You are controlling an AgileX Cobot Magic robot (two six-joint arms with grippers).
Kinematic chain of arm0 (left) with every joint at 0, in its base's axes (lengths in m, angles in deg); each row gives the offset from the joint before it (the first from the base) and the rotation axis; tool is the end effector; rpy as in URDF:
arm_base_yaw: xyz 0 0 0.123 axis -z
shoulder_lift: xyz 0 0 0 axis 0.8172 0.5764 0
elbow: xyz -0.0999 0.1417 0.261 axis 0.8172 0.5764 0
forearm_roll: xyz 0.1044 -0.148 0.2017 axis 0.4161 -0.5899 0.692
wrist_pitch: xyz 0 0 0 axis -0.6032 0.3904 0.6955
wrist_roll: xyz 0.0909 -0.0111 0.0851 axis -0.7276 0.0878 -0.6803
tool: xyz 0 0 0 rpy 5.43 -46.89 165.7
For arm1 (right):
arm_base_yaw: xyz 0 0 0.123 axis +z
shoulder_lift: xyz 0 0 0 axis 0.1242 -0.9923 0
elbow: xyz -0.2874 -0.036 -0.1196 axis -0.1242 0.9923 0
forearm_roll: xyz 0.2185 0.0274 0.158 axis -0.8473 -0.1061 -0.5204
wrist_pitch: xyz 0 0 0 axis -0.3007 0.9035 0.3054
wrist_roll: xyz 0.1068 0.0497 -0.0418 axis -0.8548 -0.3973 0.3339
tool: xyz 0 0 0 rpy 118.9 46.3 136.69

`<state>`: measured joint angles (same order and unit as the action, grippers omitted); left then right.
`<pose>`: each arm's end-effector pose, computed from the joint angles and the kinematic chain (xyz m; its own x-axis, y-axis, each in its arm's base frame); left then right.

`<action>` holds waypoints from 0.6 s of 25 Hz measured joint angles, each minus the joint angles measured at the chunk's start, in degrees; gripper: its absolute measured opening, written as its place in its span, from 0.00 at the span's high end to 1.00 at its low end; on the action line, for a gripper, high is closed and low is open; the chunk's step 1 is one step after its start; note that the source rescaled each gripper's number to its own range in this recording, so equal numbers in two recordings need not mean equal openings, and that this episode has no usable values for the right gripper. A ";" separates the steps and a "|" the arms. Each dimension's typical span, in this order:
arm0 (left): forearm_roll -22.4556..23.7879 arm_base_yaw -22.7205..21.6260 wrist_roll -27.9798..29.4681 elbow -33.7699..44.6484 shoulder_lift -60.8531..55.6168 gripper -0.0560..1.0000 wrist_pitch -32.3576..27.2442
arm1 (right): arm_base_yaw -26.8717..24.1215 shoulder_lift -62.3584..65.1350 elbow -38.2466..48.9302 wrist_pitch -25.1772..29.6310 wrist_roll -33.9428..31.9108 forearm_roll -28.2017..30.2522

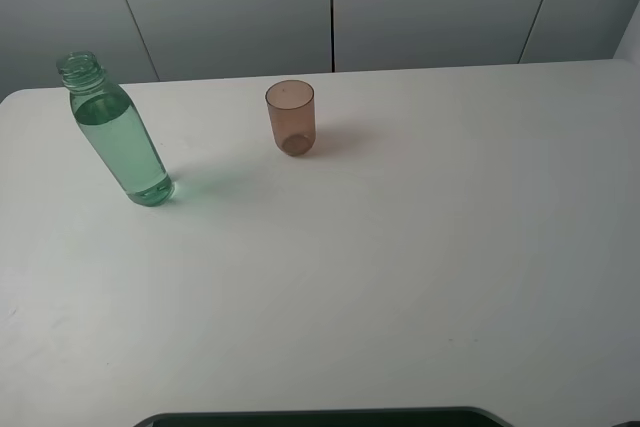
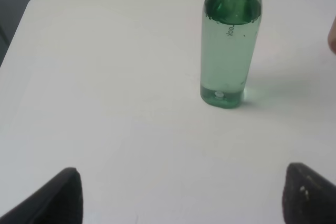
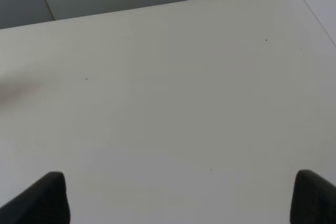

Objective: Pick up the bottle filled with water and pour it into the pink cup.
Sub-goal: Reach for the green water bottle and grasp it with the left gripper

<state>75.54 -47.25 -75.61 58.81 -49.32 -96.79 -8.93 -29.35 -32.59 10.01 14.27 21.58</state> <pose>0.0113 0.0006 0.2717 -0.4682 0.0520 -0.8821 0.1121 0.9937 -0.0009 0.0090 -0.0015 0.2701 -0.4780 0.1276 -0.8690 0.0942 0.9911 0.0937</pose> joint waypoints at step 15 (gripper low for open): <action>0.00 0.00 0.44 0.00 0.00 0.15 0.00 | 0.00 0.00 0.00 0.00 0.00 0.00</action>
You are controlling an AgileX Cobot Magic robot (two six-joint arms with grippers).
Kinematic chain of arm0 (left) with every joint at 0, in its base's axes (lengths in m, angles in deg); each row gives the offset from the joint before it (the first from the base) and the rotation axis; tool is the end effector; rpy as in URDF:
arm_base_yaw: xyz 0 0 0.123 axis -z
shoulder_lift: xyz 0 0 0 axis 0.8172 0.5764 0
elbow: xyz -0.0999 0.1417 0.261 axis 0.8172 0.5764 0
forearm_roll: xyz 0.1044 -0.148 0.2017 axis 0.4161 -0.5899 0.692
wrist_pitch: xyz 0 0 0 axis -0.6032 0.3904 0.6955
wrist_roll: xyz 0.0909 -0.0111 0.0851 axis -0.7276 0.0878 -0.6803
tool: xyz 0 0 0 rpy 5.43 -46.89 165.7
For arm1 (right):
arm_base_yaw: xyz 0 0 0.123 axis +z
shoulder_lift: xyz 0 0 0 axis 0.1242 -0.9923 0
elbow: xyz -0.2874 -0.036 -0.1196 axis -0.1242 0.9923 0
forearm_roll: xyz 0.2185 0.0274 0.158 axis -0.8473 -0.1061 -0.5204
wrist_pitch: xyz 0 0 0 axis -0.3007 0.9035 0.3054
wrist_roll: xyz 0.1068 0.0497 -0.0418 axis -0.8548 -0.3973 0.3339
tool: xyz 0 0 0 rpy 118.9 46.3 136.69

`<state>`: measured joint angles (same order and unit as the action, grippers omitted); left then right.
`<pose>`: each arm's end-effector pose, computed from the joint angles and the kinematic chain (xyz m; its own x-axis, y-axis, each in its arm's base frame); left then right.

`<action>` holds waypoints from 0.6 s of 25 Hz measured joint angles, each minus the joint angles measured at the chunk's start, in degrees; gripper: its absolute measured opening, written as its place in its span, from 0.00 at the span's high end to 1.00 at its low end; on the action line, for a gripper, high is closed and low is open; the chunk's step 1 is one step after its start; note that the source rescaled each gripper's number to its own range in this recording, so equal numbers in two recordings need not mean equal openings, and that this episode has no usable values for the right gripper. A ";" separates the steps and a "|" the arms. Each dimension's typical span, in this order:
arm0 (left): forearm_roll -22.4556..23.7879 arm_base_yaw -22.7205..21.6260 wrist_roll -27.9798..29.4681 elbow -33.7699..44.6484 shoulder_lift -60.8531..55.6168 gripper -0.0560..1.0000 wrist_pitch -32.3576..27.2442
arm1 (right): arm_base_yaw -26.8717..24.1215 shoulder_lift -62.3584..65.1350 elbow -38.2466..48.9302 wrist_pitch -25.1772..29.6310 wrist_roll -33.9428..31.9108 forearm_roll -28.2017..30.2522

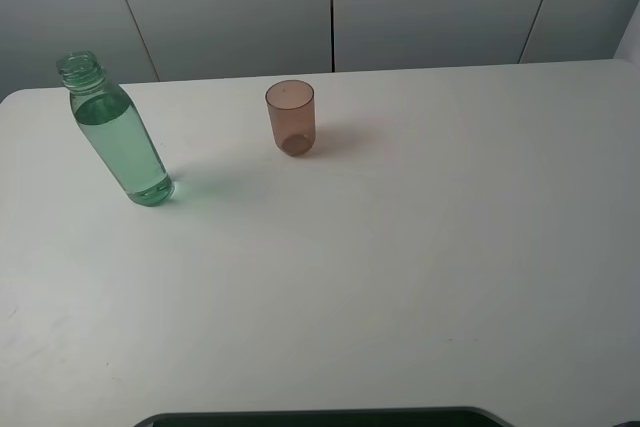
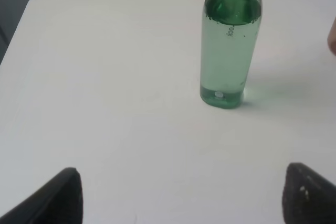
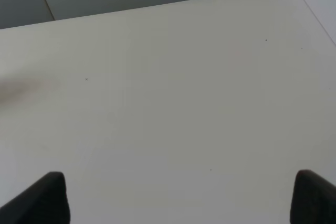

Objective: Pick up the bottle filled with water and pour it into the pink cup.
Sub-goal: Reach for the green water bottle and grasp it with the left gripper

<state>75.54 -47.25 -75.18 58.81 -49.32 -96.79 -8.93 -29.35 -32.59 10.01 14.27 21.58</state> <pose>0.0113 0.0006 0.2717 -0.4691 0.0445 -0.8820 0.1086 0.9941 -0.0076 0.0090 -0.0015 0.2701 -0.4780 0.1276 -0.8690 0.0942 0.9911 0.0937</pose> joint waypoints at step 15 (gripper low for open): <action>0.00 0.00 0.94 -2.30 5.74 0.15 18.26 | 0.00 0.00 0.00 0.00 0.00 0.00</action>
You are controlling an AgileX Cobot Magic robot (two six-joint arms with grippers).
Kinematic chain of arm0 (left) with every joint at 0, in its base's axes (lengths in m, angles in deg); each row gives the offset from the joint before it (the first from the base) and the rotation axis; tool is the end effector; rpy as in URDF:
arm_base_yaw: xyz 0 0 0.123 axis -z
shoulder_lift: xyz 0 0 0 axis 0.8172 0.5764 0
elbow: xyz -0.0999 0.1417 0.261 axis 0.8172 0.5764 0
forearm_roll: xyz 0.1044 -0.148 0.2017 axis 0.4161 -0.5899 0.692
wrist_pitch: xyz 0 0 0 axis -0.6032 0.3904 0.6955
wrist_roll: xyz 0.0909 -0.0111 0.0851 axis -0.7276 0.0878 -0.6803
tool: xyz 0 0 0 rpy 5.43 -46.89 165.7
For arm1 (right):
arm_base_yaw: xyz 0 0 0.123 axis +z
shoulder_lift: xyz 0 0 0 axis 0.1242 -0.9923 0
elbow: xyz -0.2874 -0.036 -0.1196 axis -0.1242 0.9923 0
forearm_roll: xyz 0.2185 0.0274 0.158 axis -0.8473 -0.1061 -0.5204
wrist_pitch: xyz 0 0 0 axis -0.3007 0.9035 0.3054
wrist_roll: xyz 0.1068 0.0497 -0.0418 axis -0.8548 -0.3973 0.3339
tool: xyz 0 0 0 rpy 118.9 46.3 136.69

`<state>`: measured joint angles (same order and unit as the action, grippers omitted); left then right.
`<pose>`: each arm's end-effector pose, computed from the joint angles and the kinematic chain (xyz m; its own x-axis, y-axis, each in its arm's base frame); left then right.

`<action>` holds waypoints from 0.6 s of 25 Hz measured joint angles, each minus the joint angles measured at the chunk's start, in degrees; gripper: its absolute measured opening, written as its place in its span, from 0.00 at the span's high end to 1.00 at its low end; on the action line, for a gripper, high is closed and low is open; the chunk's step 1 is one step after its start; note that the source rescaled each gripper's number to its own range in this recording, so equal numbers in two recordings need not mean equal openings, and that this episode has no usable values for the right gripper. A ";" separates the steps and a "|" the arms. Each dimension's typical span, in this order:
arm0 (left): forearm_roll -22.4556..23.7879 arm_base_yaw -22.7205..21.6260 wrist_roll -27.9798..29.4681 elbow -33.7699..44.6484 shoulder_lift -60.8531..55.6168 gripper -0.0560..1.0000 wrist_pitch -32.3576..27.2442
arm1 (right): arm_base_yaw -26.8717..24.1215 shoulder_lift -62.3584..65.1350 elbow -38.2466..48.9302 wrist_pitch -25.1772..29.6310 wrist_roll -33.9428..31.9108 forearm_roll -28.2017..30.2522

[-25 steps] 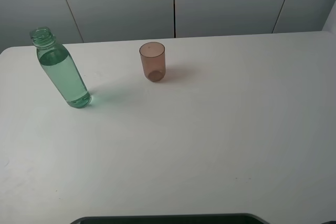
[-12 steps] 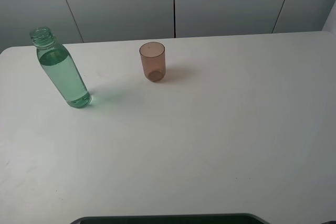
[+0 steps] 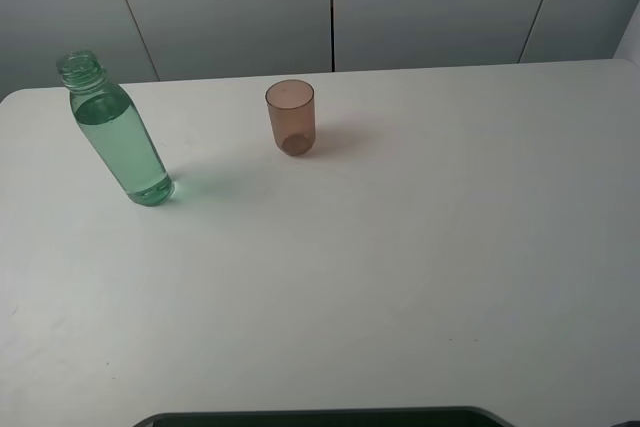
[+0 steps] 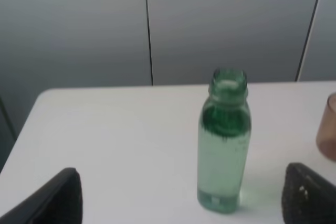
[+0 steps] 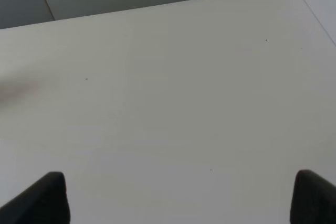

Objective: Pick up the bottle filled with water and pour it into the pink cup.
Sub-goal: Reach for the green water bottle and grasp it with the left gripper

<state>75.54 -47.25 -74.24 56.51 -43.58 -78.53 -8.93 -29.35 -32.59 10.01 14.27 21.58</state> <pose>0.0376 -0.0033 0.3197 -0.2313 0.0013 -0.9729 0.1121 0.9934 -0.0253 0.0090 -0.0015 0.2701 -0.4780 0.1276 -0.8690 0.0942 0.9911 0.0937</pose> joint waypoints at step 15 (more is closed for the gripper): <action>0.10 0.00 0.43 17.15 16.43 0.15 57.58 | 0.00 0.00 0.00 0.00 0.00 0.00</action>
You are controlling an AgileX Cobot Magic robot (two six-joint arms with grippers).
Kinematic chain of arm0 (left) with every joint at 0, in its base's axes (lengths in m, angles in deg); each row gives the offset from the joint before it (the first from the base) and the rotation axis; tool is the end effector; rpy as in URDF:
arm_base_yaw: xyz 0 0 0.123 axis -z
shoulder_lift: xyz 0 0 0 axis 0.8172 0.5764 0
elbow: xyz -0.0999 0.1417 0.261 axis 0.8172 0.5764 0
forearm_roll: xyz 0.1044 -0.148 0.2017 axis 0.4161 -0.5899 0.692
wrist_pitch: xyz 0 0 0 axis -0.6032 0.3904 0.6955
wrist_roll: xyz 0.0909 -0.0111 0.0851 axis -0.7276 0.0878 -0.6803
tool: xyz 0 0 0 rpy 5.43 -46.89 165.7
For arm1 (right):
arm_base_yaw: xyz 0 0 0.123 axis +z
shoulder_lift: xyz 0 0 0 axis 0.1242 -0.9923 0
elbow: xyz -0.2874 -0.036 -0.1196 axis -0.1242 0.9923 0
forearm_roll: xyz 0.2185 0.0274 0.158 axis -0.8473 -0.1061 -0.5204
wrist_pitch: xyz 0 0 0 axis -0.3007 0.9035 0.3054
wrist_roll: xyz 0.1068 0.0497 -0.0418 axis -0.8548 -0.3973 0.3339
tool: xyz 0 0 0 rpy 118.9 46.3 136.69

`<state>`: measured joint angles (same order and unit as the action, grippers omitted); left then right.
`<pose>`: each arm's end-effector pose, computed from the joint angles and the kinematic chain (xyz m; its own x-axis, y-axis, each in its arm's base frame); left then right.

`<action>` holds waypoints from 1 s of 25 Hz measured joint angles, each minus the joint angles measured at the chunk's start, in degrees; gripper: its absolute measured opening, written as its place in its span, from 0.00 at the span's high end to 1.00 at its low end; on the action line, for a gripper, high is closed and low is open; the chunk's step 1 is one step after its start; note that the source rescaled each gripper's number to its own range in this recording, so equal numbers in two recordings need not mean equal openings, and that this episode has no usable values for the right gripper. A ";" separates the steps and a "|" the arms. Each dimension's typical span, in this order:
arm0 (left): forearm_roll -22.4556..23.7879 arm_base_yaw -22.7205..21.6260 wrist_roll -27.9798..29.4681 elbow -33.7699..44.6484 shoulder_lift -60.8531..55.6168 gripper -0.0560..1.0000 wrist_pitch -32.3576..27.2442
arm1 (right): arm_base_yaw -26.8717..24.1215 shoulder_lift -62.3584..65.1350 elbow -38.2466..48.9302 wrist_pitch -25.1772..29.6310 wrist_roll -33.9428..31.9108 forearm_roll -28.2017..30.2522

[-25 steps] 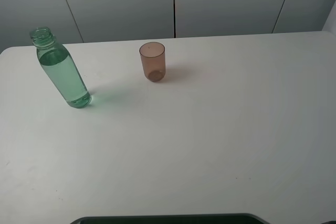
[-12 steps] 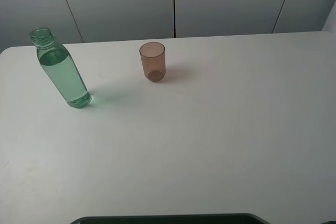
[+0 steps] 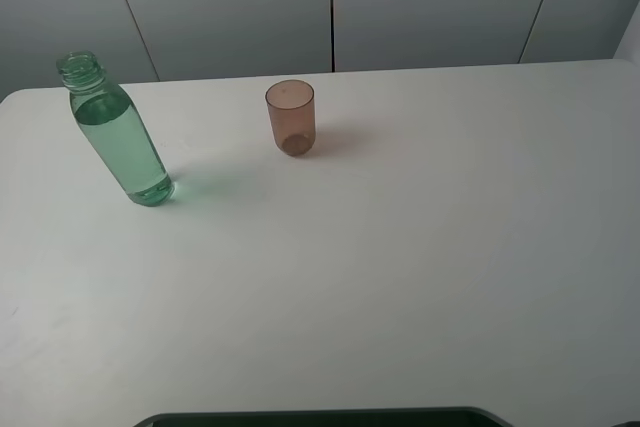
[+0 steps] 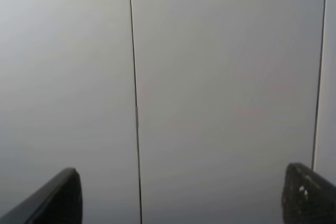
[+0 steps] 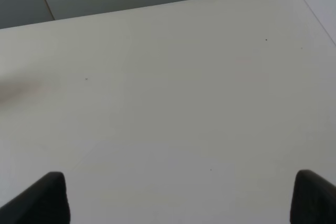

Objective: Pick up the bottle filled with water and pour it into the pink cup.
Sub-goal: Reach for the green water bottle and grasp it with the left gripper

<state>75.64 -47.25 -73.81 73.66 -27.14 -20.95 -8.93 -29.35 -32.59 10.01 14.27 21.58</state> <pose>0.1194 -0.0164 0.3066 0.1797 -0.0542 -0.9822 0.1415 0.9895 -0.0287 0.0090 -0.0015 0.2701 -0.4780 0.1276 -0.8690 0.0942 0.9911 0.0937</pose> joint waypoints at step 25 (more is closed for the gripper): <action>6.57 0.00 5.12 14.27 39.53 0.14 35.73 | 0.00 0.00 0.00 0.00 0.00 0.00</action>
<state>82.21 -47.25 -68.69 87.94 12.39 14.78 -8.93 -29.35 -32.59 10.01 14.27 21.58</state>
